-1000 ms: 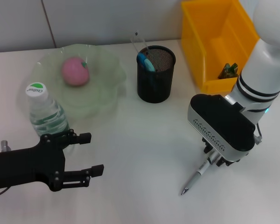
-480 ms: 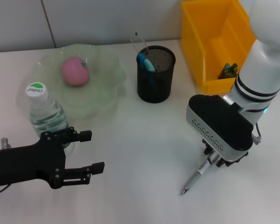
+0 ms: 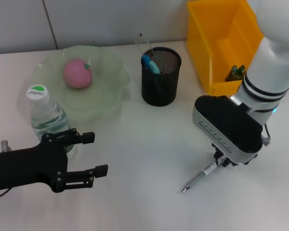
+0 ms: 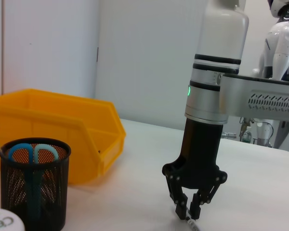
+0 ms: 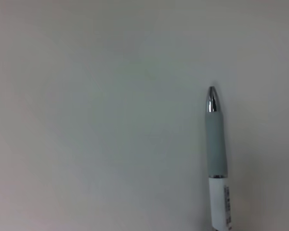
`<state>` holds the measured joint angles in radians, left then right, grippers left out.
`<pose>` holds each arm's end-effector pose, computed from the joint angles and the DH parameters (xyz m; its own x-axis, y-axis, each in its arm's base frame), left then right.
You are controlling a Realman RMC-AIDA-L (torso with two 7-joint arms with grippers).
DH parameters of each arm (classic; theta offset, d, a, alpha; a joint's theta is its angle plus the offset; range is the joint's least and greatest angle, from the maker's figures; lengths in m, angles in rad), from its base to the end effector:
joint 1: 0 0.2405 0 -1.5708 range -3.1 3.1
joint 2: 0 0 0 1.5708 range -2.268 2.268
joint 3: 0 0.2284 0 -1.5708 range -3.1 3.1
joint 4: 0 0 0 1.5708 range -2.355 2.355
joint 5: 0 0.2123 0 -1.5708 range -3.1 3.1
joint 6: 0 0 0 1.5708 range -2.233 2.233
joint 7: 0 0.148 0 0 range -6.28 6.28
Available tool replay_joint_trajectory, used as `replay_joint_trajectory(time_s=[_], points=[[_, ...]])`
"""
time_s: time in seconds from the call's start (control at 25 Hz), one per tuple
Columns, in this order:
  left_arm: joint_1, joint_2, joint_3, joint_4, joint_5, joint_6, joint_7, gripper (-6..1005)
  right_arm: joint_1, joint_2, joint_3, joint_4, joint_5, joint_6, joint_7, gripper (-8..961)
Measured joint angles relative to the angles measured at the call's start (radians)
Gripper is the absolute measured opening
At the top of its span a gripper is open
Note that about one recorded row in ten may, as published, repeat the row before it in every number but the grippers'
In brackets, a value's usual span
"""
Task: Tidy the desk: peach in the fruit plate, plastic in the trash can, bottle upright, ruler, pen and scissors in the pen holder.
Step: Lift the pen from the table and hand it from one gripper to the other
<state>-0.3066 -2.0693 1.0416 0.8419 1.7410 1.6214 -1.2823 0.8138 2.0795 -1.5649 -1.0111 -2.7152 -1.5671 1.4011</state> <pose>-0.2375 0.2755 0.0070 0.8437 0.1907 0.5017 0.2843 -0.9516 -0.1164 0.1736 0.3428 -0.0343 0.6177 0.5398 0.5719 0.4085 -0.8417 0.3531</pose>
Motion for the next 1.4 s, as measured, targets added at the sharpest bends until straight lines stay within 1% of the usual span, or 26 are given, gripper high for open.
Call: replay_joint_trajectory(time_s=[0.08, 0.12, 0.16, 0.2, 0.24, 0.28, 0.36, 0.4, 0.44, 0.56, 0.6, 0.64, 0.72, 0.76, 0.8, 0.96, 1.0, 1.04, 1.08, 1.12, 1.16, 1.2, 1.28, 1.32, 1.36, 1.4], points=[[0.0, 0.0, 0.0, 0.0, -0.002, 0.0, 0.0, 827, 0.003, -0.001, 0.023, -0.029, 0.001, -0.027, 0.0, 173], [0.0, 0.001, 0.0, 0.001, -0.008, 0.0, 0.0, 827, 0.003, -0.001, 0.074, -0.08, 0.007, -0.068, 0.0, 174], [0.0, 0.001, 0.0, 0.001, -0.009, 0.001, 0.0, 827, 0.003, -0.001, 0.074, -0.08, 0.007, -0.068, 0.0, 174], [0.0, 0.001, 0.0, 0.002, -0.01, 0.002, 0.0, 827, 0.006, 0.0, 0.14, -0.137, 0.019, -0.119, 0.0, 174], [0.0, 0.001, 0.0, 0.002, -0.01, 0.002, 0.0, 827, 0.006, 0.0, 0.14, -0.137, 0.019, -0.119, 0.0, 174], [0.0, 0.001, 0.0, 0.002, -0.01, 0.002, 0.0, 827, 0.008, 0.0, 0.171, -0.161, 0.028, -0.143, 0.0, 174], [0.002, 0.002, 0.0, 0.002, -0.011, 0.007, 0.003, 827, 0.01, -0.001, 0.244, -0.217, 0.049, -0.19, 0.005, 174], [0.004, 0.003, 0.001, 0.002, -0.011, 0.009, 0.006, 827, 0.001, 0.0, 0.303, -0.269, 0.058, -0.215, 0.012, 174], [0.007, 0.003, 0.0, 0.002, -0.011, 0.012, 0.009, 827, 0.001, 0.0, 0.303, -0.269, 0.058, -0.215, 0.012, 174], [0.013, 0.003, 0.0, 0.002, -0.011, 0.013, 0.016, 827, -0.037, 0.002, 0.355, -0.351, 0.066, -0.203, 0.034, 174], [0.02, 0.003, 0.0, 0.001, -0.011, 0.014, 0.03, 827, -0.067, 0.004, 0.388, -0.405, 0.084, -0.177, 0.047, 174], [0.02, 0.003, 0.0, 0.001, -0.011, 0.014, 0.03, 827, -0.067, 0.004, 0.388, -0.405, 0.084, -0.177, 0.047, 174], [0.026, 0.002, 0.0, -0.006, -0.012, 0.018, 0.058, 827, -0.089, 0.004, 0.421, -0.456, 0.096, -0.145, 0.057, 174], [0.026, 0.002, 0.0, -0.006, -0.012, 0.018, 0.058, 827, -0.089, 0.004, 0.421, -0.456, 0.096, -0.145, 0.057, 174], [0.027, 0.002, 0.0, -0.008, -0.012, 0.022, 0.065, 827, -0.1, 0.004, 0.42, -0.497, 0.086, -0.124, 0.07, 174], [0.027, 0.002, 0.0, -0.009, -0.012, 0.024, 0.07, 827, -0.118, 0.004, 0.399, -0.551, 0.052, -0.086, 0.085, 175], [0.027, 0.001, 0.001, -0.009, -0.012, 0.026, 0.085, 827, -0.137, 0.005, 0.365, -0.588, 0.009, -0.037, 0.088, 175], [0.027, 0.001, 0.001, -0.009, -0.012, 0.026, 0.087, 827, -0.137, 0.005, 0.365, -0.588, 0.009, -0.037, 0.088, 175], [0.026, 0.001, 0.001, -0.009, -0.012, 0.026, 0.09, 827, -0.145, 0.006, 0.347, -0.602, -0.015, -0.017, 0.089, 175], [0.024, 0.0, 0.001, -0.009, -0.012, 0.027, 0.093, 827, -0.161, 0.006, 0.303, -0.63, -0.073, 0.028, 0.097, 175], [0.024, 0.0, 0.001, -0.009, -0.012, 0.027, 0.093, 826, -0.161, 0.006, 0.303, -0.63, -0.073, 0.028, 0.097, 175], [0.024, 0.0, 0.001, -0.009, -0.012, 0.027, 0.093, 826, -0.171, 0.007, 0.256, -0.647, -0.129, 0.064, 0.112, 175], [0.02, 0.0, 0.0, -0.009, -0.012, 0.028, 0.097, 826, -0.176, 0.007, 0.234, -0.653, -0.155, 0.079, 0.119, 175], [0.02, 0.0, 0.0, -0.009, -0.013, 0.027, 0.102, 826, -0.19, 0.007, 0.178, -0.666, -0.195, 0.12, 0.127, 175], [0.02, 0.0, 0.0, -0.009, -0.013, 0.027, 0.102, 826, -0.19, 0.007, 0.178, -0.666, -0.195, 0.12, 0.127, 175], [0.019, 0.0, 0.0, -0.01, -0.019, 0.024, 0.105, 826, -0.203, 0.006, 0.139, -0.682, -0.205, 0.147, 0.125, 175]])
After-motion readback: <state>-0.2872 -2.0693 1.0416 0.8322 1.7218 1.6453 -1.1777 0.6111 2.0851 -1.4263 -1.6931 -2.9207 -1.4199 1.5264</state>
